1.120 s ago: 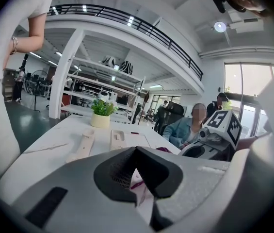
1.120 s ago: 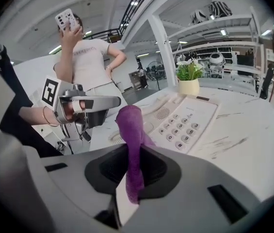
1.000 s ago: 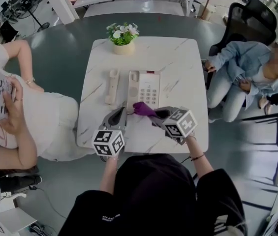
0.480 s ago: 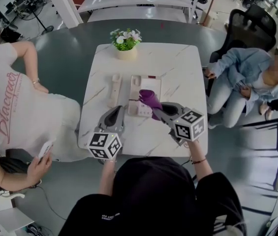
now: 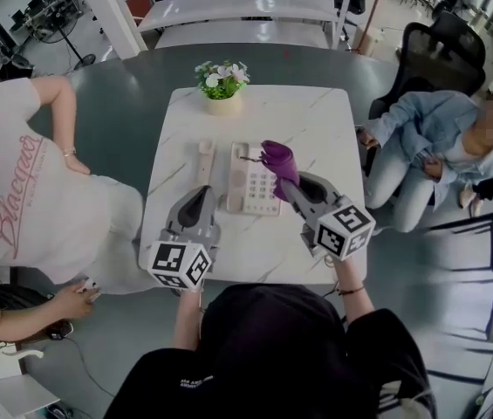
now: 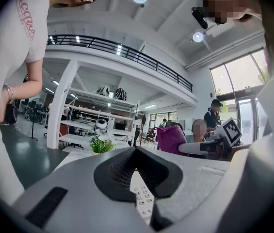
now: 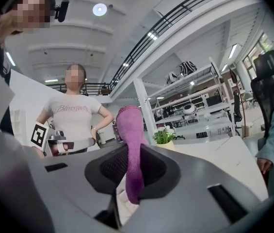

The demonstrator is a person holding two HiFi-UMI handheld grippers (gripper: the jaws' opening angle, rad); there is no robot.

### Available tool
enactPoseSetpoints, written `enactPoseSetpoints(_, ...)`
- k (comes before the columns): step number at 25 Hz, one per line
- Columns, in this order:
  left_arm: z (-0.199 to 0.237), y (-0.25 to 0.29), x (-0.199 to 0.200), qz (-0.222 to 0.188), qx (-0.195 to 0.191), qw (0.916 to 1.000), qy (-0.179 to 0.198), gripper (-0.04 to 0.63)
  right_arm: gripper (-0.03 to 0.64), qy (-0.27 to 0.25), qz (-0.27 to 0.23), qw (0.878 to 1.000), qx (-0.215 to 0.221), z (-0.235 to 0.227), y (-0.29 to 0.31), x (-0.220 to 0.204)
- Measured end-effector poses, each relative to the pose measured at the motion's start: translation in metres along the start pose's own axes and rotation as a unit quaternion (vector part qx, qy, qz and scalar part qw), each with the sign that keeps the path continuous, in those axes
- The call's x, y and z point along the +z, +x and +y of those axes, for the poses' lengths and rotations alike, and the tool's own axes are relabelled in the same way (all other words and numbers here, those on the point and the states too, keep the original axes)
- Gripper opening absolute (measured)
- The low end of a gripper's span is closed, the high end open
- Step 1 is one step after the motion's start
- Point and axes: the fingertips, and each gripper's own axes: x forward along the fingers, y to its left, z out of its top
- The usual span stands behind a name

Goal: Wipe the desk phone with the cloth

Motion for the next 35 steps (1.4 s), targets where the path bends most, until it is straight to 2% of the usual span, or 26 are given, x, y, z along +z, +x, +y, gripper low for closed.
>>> enactPoseSetpoints(7,0.009,-0.004,0.018,-0.021,0.017,0.9996,0.006,-0.002,0.041,-0.011,-0.058,0.998,-0.038,-0.010,-0.009,0.030)
enactPoseSetpoints(14,0.018,-0.004,0.026,-0.031,0.032,0.9990,0.007,-0.002,0.041,-0.021,-0.087,0.993,-0.075,-0.022,-0.014,0.046)
enactPoseSetpoints(22,0.023,-0.001,0.031,-0.030,0.043,0.9985,0.015,-0.002,0.040,-0.026,-0.084,0.990,-0.108,-0.033,-0.019,0.050)
enactPoseSetpoints(35,0.029,0.009,0.027,-0.021,0.044,0.9987,0.014,-0.002,0.040,-0.041,-0.080,0.989,-0.118,-0.042,-0.015,0.051)
